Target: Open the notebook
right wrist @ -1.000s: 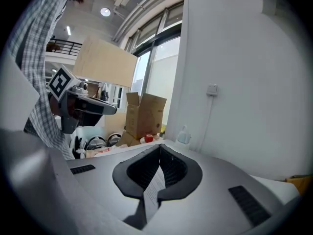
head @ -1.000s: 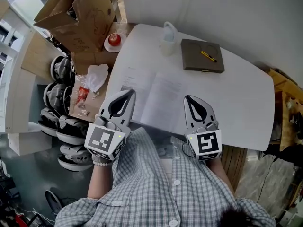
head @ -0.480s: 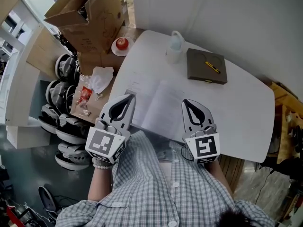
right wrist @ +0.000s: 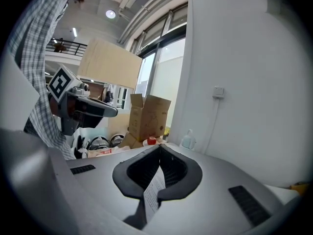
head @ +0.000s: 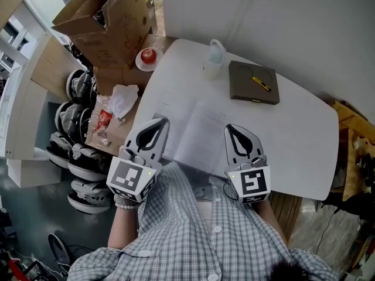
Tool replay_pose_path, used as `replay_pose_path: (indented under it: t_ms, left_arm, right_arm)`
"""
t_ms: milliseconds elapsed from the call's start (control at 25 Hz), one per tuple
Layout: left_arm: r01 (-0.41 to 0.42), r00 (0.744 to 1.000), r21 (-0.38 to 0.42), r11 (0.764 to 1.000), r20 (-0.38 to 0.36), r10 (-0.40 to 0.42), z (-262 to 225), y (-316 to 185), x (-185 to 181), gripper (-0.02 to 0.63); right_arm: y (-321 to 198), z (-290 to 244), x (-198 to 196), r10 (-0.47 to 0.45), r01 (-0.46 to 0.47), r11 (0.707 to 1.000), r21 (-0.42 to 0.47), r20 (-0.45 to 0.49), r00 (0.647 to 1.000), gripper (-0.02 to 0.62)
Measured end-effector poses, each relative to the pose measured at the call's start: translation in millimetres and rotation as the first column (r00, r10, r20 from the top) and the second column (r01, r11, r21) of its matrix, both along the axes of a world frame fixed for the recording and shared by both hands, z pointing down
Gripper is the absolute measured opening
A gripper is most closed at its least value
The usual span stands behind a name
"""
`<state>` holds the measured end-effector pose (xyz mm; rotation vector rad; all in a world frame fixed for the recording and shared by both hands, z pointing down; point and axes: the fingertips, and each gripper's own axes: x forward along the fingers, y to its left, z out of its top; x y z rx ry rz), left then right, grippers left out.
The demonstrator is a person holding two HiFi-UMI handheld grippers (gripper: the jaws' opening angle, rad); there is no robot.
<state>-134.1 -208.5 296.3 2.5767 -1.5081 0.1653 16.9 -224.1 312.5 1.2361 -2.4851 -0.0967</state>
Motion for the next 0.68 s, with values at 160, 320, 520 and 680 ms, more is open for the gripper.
replay_pose_path:
  t_ms: [160, 320, 520, 680]
  left_arm:
    - [-0.012, 1.0, -0.008, 1.0, 0.001, 0.012, 2.8, -1.0, 2.7, 0.009]
    - [-0.021, 1.0, -0.012, 1.0, -0.001, 0.021, 2.8, -3.4, 3.8, 0.008]
    - [-0.029, 1.0, -0.018, 0.999, 0.003, 0.029, 5.6, -7.1, 5.4, 0.008]
    - [-0.032, 0.999, -0.022, 0.999, 0.002, 0.032, 6.9, -9.2, 4.5, 0.008]
  right_arm:
    - [1.0, 3.4, 1.9, 0.006, -0.006, 1.0, -0.009, -0.006, 1.0, 0.021]
    - [0.7, 3.5, 0.1, -0.001, 0.0, 1.0, -0.012, -0.013, 1.0, 0.021]
    - [-1.8, 5.6, -3.1, -0.019, 0.018, 1.0, -0.008, -0.025, 1.0, 0.021]
    - [-2.5, 7.3, -4.7, -0.017, 0.016, 1.0, -0.018, -0.022, 1.0, 0.021]
